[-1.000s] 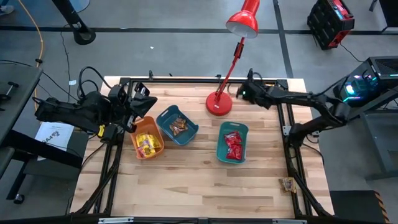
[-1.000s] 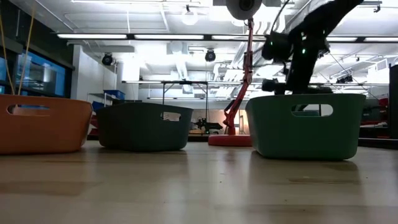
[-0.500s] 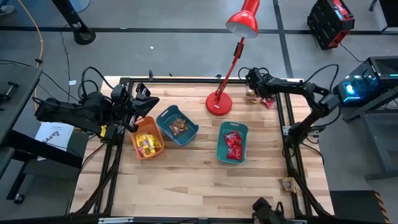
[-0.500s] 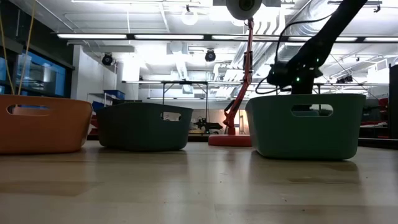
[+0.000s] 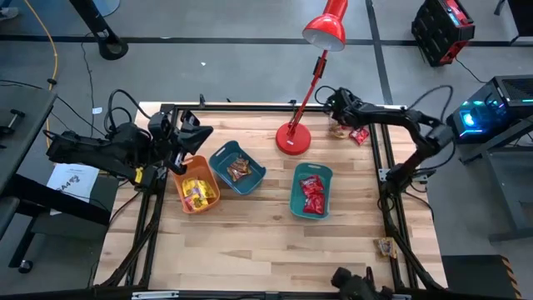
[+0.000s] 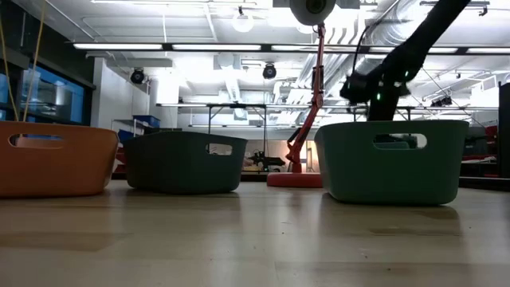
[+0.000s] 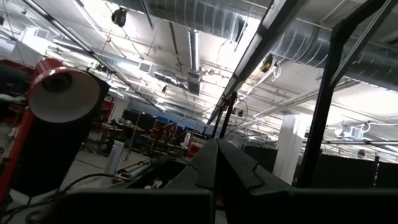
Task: Sort candy
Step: Put the top right yellow candy into the orange bin
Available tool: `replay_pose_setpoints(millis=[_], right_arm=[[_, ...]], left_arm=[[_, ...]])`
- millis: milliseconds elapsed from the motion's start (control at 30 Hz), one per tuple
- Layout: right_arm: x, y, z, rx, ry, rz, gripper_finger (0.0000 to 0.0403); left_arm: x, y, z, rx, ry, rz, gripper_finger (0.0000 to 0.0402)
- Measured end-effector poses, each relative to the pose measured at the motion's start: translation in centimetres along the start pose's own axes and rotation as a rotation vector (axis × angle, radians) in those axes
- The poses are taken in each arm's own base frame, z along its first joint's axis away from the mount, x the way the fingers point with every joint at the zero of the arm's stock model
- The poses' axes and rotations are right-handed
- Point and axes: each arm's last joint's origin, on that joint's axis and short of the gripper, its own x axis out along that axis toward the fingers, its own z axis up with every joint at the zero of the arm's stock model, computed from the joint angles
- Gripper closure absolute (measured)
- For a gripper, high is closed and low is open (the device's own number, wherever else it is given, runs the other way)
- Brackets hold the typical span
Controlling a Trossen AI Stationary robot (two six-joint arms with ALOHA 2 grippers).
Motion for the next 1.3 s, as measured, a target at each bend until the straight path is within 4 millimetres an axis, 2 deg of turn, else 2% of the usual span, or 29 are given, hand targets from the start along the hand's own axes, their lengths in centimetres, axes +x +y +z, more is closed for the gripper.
replay_pose_setpoints(millis=[133,267,400,567,733,900,1000,1133,1300], right_arm=[[-4.6,0.5,0.9,-0.093,-0.090,0.109,0.0387],[-10.1,1.0,-0.2,-0.210,-0.144,0.261,0.0397],[-14.6,1.6,-3.5,-0.285,-0.092,0.460,0.0399],[-18.5,2.3,-9.8,-0.357,0.066,0.672,0.0400],[-20.1,4.8,-15.9,-0.392,0.195,0.958,0.0401],[-19.7,9.9,-20.5,-0.355,0.274,1.290,0.0402],[-19.8,14.0,-22.7,-0.440,0.323,1.364,0.0402],[-20.1,19.5,-25.8,-0.664,0.342,1.418,0.0402],[-20.2,24.1,-28.2,-0.913,0.321,1.382,0.0390]], left_arm=[[0.0,0.0,0.0,0.009,-0.003,0.004,0.0401],[0.0,0.0,0.1,0.054,-0.005,0.004,0.0401],[0.0,0.0,0.2,0.098,-0.019,0.018,0.0401],[0.0,0.1,0.5,0.116,-0.045,0.031,0.0402],[0.0,0.1,0.7,0.110,-0.071,0.029,0.0401],[0.0,0.1,0.7,0.098,-0.070,0.028,0.0401],[0.0,0.1,0.7,0.069,-0.067,0.026,0.0402],[0.0,0.0,0.7,0.060,-0.066,0.014,0.0402],[0.0,0.0,0.7,0.055,-0.067,0.009,0.0402]])
